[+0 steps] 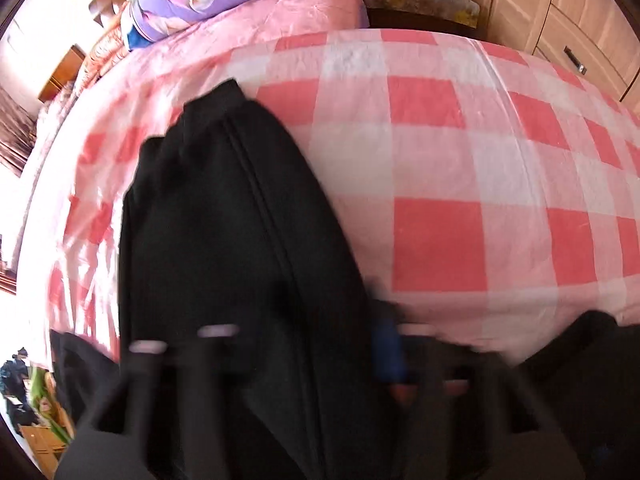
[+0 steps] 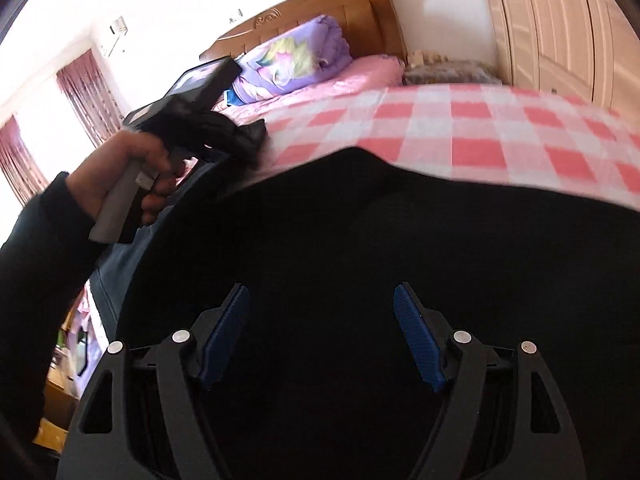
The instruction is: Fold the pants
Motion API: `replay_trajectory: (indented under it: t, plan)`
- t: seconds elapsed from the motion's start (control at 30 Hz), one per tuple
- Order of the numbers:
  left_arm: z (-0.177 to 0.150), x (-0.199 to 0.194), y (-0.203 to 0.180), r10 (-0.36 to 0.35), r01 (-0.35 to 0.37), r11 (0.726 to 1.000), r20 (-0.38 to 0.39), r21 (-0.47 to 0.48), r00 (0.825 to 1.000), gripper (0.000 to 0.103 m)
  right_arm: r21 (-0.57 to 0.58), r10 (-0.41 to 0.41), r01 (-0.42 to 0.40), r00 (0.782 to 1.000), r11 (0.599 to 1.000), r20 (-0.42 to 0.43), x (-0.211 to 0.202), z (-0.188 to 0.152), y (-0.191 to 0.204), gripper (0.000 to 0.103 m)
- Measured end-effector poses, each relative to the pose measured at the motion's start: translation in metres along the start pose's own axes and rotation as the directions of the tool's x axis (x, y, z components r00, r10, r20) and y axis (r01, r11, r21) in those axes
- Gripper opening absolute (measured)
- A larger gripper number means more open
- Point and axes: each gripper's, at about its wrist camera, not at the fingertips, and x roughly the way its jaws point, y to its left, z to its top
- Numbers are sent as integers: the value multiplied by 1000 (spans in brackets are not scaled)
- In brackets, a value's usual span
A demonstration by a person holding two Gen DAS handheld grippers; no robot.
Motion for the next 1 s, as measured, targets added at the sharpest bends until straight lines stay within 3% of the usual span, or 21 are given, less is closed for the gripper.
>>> replay_trajectory:
  t: [0.07,0.1,0.13,0.27,0.33,0.43,0.5,0.6,0.63,0.67,0.77,0.83,0.87,0.9,0.97,1.0]
  plan:
    - [-9,-15,17,-44,48,998,90,-38,995,9,11,9,-9,1000,1000,-1,1,-1,-2,74]
    - [-21,-36,32,-49,62,996,178,-69,983,9,15,13,-13,1000,1000,-3,1,-2,-2,74]
    - [-29,-48,41,-54,74,994,219,-85,974,8,16,17,-17,1000,1000,-2,1,-3,-3,74]
    - [-107,-113,110,-41,133,972,414,-196,909,8,26,27,-27,1000,999,4,-1,-5,-4,74]
    - [-148,-129,141,-12,139,957,448,-253,894,8,25,24,-24,1000,999,0,0,-4,-4,74]
    - [-210,-127,176,0,151,935,423,-322,906,8,17,12,-12,1000,1000,-13,3,-4,-2,74]
    - [-249,-104,197,-14,159,917,369,-365,929,8,12,7,-7,1000,1000,-22,4,-5,-1,74]
    - [-281,-65,209,-59,181,895,294,-408,954,14,16,6,-6,1000,1000,-30,5,-5,-1,75]
    - [-287,-58,210,-59,182,895,297,-407,953,15,18,5,-5,999,1000,-32,6,-5,-2,75]
    - [-295,-59,209,-51,193,897,341,-398,939,20,16,3,-3,999,1000,-34,6,-5,-1,75]
    - [-295,-71,204,68,72,916,329,-395,942,87,10,-1,2,999,1000,-41,8,-5,0,77]
    - [-295,-91,194,180,-34,926,363,-375,914,89,3,-6,7,999,1000,-42,9,-5,1,77]
    - [-293,-109,183,260,-128,934,389,-334,884,89,2,-7,7,999,1000,-41,9,-5,2,78]
    - [-291,-120,174,291,-168,936,410,-310,865,92,2,-6,6,999,1000,-40,9,-6,1,78]
    - [-279,-142,154,296,-211,951,483,-225,824,97,3,-5,5,999,1000,-40,9,-5,1,78]
    - [-273,-148,141,259,-202,965,507,-166,822,98,2,-5,6,999,1000,-40,9,-5,1,78]
